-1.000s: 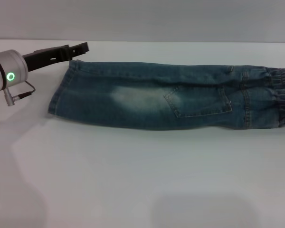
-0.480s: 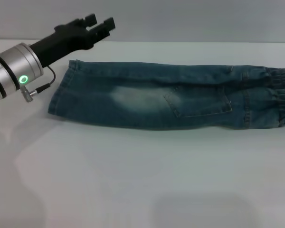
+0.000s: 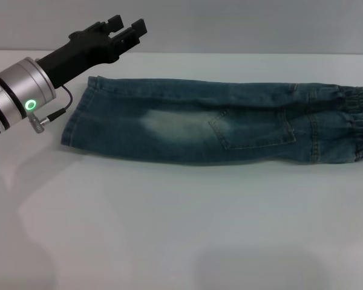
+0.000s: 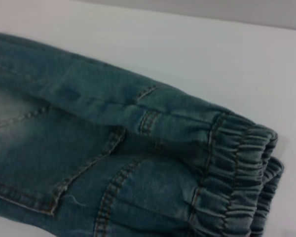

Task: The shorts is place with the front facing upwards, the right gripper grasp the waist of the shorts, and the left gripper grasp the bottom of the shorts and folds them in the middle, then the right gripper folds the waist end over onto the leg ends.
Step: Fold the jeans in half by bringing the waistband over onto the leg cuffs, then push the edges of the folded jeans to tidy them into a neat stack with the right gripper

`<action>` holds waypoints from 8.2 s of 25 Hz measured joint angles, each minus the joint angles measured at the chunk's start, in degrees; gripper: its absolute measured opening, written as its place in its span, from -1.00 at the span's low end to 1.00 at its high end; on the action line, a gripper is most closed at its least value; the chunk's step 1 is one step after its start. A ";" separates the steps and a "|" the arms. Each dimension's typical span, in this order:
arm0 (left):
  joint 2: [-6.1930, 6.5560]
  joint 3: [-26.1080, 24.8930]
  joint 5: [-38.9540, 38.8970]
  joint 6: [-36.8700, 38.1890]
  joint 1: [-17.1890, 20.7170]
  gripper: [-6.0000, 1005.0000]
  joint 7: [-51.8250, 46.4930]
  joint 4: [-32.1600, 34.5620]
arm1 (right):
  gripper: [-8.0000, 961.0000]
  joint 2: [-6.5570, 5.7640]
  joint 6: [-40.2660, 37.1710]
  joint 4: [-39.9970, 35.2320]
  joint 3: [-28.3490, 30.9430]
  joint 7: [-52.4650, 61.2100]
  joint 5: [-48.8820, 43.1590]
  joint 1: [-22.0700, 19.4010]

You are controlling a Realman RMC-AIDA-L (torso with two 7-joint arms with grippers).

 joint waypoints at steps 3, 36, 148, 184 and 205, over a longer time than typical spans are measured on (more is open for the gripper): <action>-0.04 -0.06 -0.03 0.08 0.15 0.30 0.01 -0.02 | 0.21 0.18 2.11 1.43 -1.50 0.01 -0.05 0.04; 0.01 -0.42 -0.71 0.23 0.18 0.30 0.00 -0.72 | 0.19 5.86 13.32 5.30 -3.93 -0.59 0.50 0.99; 0.13 -20.31 17.41 -13.34 -1.99 0.30 26.15 -22.93 | -0.84 5.75 -12.27 -6.53 -6.12 -1.68 36.28 7.49; 0.15 -31.44 17.53 -9.10 3.42 0.30 29.82 -18.58 | 0.28 10.30 2.76 5.83 -21.33 -9.85 30.29 17.42; 0.13 -28.55 21.60 5.98 4.76 0.30 25.64 -21.63 | 0.37 11.20 12.56 -4.51 -16.73 -25.56 59.07 -8.88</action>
